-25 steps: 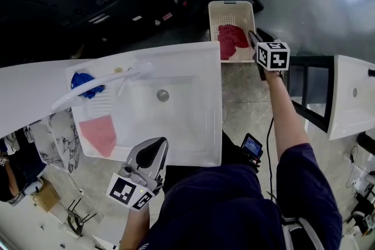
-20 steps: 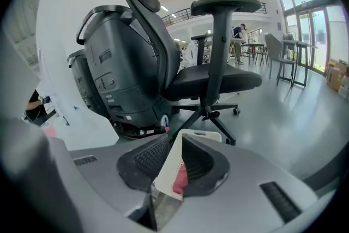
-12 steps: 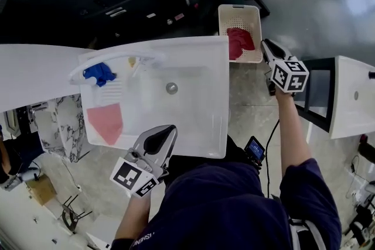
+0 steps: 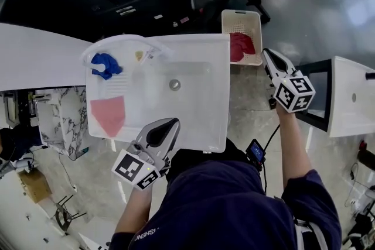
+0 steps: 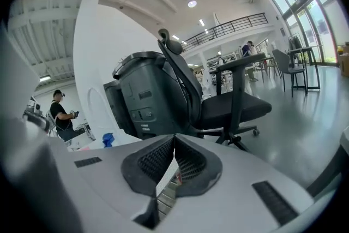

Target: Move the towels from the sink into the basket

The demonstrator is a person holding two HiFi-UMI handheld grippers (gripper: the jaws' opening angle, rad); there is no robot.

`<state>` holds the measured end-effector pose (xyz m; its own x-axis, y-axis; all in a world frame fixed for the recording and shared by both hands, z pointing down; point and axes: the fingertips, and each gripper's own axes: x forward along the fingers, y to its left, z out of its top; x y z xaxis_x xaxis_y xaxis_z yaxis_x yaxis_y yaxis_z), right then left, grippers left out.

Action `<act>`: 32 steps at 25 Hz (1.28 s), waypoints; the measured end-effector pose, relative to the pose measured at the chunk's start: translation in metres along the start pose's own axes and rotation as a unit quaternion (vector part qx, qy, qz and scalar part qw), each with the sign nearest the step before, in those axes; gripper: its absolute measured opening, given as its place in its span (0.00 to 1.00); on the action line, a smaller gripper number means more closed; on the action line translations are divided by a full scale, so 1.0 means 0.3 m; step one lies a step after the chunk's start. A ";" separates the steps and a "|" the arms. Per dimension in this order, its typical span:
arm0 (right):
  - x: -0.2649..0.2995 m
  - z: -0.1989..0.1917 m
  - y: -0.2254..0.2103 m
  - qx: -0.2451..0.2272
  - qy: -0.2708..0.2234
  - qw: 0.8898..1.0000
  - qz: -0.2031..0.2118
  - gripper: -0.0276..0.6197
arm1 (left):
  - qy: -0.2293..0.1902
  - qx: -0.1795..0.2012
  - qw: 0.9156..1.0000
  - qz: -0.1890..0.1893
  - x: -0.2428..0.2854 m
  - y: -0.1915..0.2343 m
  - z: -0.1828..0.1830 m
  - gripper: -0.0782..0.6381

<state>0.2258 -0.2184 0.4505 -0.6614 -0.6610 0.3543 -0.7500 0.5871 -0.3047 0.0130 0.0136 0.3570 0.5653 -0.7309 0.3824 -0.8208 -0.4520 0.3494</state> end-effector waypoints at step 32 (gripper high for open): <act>-0.047 0.130 0.777 -0.114 -0.017 0.987 0.115 0.05 | -0.071 -0.008 0.997 0.004 -0.381 0.150 -0.035 0.11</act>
<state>0.0601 -0.0903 0.3400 -0.8169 -0.5108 0.2678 -0.5613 0.8108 -0.1658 -0.0878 0.0822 0.3381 0.5398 -0.8005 0.2605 -0.8237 -0.4383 0.3598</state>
